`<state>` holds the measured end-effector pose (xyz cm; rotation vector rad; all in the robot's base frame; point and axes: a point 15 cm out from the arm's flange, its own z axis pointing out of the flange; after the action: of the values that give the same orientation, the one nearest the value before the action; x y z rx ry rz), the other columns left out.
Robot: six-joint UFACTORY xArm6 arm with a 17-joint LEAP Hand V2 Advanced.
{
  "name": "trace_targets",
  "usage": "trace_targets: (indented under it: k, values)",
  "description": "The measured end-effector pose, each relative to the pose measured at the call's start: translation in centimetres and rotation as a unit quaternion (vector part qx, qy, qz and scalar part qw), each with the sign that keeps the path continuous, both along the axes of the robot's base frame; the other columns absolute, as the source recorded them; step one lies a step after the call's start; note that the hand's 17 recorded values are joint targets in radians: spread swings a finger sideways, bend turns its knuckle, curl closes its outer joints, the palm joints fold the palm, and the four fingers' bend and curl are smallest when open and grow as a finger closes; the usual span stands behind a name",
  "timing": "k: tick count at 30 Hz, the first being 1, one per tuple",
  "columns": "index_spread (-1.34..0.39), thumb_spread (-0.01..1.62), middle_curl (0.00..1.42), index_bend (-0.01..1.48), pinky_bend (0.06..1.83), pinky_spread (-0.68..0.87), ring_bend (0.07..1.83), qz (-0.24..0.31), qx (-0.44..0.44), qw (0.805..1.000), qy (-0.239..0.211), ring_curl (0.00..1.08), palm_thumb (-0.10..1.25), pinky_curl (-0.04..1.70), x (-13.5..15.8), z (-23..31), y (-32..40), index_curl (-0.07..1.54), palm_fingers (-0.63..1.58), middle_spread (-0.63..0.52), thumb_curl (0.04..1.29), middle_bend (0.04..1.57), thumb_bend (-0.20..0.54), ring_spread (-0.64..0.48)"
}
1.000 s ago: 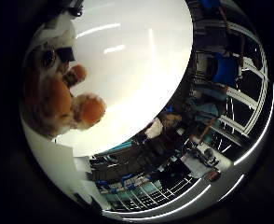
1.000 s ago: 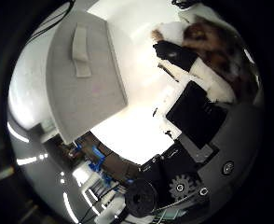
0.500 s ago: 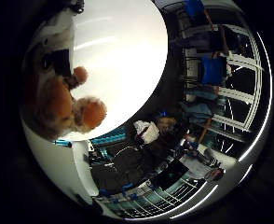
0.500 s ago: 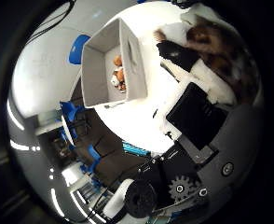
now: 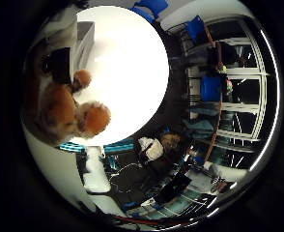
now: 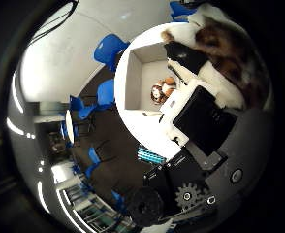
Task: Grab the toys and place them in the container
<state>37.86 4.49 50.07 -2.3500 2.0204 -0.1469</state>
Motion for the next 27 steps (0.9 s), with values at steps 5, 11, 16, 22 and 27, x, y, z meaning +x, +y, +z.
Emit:
trace_targets:
  k: [5, 11, 16, 22, 27]
  values:
    - [-0.27, 1.12, 0.96, 0.98, 1.22, -0.23, 1.33, 0.010, 0.002, 1.000, 0.000, 0.79, 1.03, 1.03, 1.7, -0.5, 3.1, 0.92, 1.07, -0.21, 0.61, 1.18, -0.012, -0.25]
    - [-0.28, 1.12, 0.97, 0.97, 1.21, -0.23, 1.33, 0.017, 0.004, 1.000, 0.000, 0.80, 1.03, 1.05, 4.6, -3.0, 6.3, 0.93, 1.07, -0.21, 0.62, 1.17, -0.012, -0.25]
    - [-0.28, 1.13, 0.97, 0.98, 1.20, -0.24, 1.33, 0.025, 0.005, 1.000, -0.004, 0.80, 1.02, 1.06, 6.3, -4.4, 8.0, 0.93, 1.07, -0.21, 0.61, 1.17, -0.013, -0.25]
    - [-0.28, 1.16, 0.98, 0.96, 1.20, -0.24, 1.32, 0.027, 0.007, 1.000, -0.007, 0.81, 0.98, 1.07, 6.9, -5.0, 9.1, 0.94, 1.06, -0.22, 0.59, 1.16, -0.017, -0.25]
    - [-0.31, 1.22, 0.91, 0.66, 1.09, -0.35, 1.27, 0.031, 0.007, 0.999, -0.005, 0.72, 0.83, 0.92, 6.8, -5.1, 9.2, 0.88, 1.01, -0.23, 0.49, 1.07, -0.027, -0.26]
